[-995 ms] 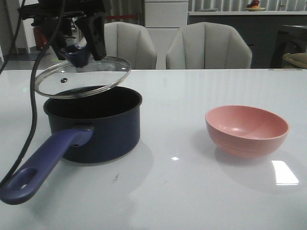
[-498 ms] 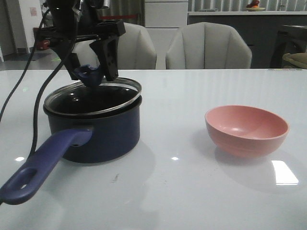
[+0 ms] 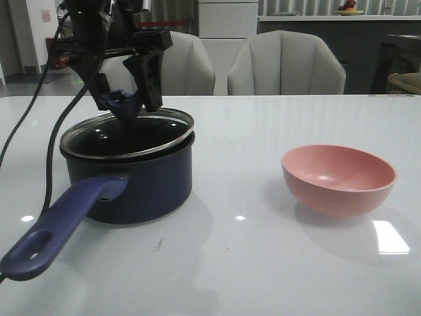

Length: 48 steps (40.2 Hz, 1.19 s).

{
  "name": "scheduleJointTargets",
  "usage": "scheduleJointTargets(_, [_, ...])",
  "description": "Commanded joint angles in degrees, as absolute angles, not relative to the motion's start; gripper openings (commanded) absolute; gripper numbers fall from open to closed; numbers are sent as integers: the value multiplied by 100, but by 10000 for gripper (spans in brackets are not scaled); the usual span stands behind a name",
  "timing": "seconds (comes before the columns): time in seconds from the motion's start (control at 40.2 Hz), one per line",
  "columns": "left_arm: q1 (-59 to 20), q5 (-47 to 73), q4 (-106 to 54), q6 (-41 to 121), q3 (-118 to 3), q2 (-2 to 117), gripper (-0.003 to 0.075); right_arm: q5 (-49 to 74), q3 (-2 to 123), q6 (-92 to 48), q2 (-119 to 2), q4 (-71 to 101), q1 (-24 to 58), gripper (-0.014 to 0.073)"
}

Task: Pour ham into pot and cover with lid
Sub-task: 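Lift the glass lid by its knob with the left gripper over the saucepan, then lower the glass lid onto the saucepan and open the left gripper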

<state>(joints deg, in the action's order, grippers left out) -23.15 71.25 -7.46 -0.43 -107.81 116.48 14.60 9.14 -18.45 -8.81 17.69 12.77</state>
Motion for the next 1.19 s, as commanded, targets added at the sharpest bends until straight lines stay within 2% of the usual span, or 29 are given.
scheduleJointTargets(0.0, [-2350, 7226, -727, -54, -10980, 11329, 356, 1011, 1067, -1863, -934, 1832, 1285, 157])
scheduleJointTargets(0.075, [-2350, 7185, -727, -54, -10980, 11329, 370, 1011, 1067, -1863, -934, 1832, 1285, 157])
scheduleJointTargets(0.274, [-2350, 7183, -727, -54, -10980, 11329, 568, 1011, 1067, -1863, -934, 1832, 1285, 157])
scheduleJointTargets(0.398, [-2350, 7172, -727, -54, -10980, 11329, 632, 1011, 1067, -1863, -934, 1832, 1285, 157])
scheduleJointTargets(0.846, [-2327, 6825, -716, -54, -11297, 11272, 625, 1011, 1067, -1863, -934, 1832, 1285, 157])
scheduleJointTargets(1.169, [-2241, 6783, -680, 210, -11173, 10315, 625, 1011, 1067, -1863, -934, 1832, 1285, 157])
